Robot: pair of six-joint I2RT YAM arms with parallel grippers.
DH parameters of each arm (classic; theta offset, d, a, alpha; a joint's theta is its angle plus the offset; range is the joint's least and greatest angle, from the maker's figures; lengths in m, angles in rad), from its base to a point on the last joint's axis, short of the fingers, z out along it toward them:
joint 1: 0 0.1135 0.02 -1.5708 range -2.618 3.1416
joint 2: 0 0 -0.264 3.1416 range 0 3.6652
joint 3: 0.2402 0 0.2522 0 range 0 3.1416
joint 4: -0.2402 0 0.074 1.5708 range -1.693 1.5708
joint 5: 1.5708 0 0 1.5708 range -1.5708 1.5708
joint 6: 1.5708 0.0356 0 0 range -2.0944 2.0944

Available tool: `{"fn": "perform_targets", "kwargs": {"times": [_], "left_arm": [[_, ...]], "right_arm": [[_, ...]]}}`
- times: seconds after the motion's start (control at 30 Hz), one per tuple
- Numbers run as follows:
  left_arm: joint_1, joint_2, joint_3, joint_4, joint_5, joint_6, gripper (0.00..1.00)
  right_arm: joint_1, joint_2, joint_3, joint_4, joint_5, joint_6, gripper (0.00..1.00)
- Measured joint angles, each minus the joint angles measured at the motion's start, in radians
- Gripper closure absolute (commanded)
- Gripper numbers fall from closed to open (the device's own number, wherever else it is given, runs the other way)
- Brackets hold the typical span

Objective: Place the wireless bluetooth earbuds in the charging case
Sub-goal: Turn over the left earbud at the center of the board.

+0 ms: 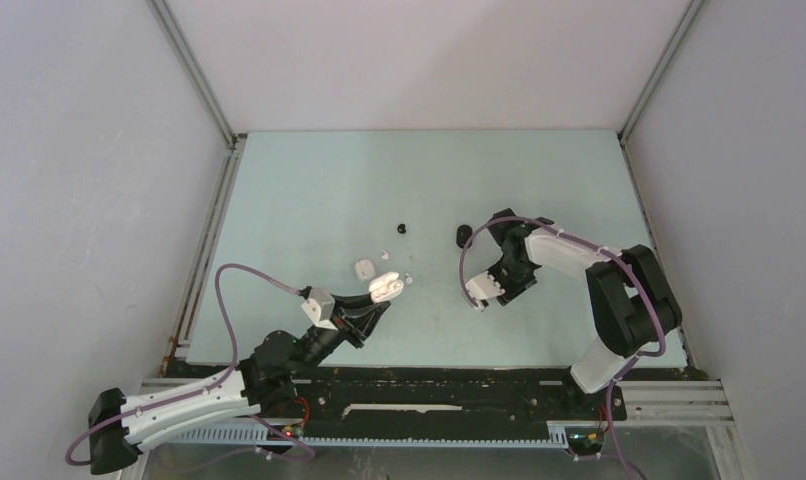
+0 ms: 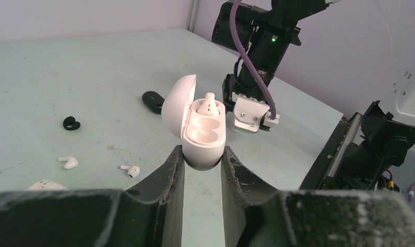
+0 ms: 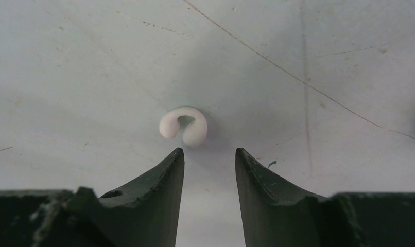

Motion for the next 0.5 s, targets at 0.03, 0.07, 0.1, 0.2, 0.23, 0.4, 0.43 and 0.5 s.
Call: {"fn": "perform_targets", "kwargs": {"times": [0.03,0.07,0.1,0.2,0.23,0.4,0.43,0.5], "left_arm": [[0.0,0.0,0.0,0.0,0.0,0.0,1.0],[0.0,0.0,0.0,0.0,0.0,0.0,1.0],[0.0,0.0,0.0,0.0,0.0,0.0,1.0],[0.0,0.0,0.0,0.0,0.0,0.0,1.0],[0.0,0.0,0.0,0.0,0.0,0.0,1.0],[0.0,0.0,0.0,0.0,0.0,0.0,1.0],[0.0,0.0,0.0,0.0,0.0,0.0,1.0],[0.0,0.0,0.0,0.0,0.001,0.0,1.0]], "right_arm": [[0.0,0.002,-0.002,0.0,0.006,0.0,0.53],[0.0,0.002,-0.004,0.0,0.008,0.001,0.53],[0.003,0.002,-0.008,0.0,0.011,0.002,0.53],[0.015,0.002,-0.022,-0.006,0.014,0.007,0.53],[0.02,0.002,-0.027,-0.011,0.015,0.015,0.53],[0.039,0.001,-0.027,-0.019,0.001,0.089,0.55],[0.041,0.001,-0.027,-0.018,-0.005,0.109,0.56],[0.046,0.0,-0.027,-0.017,-0.017,0.153,0.57]]}}
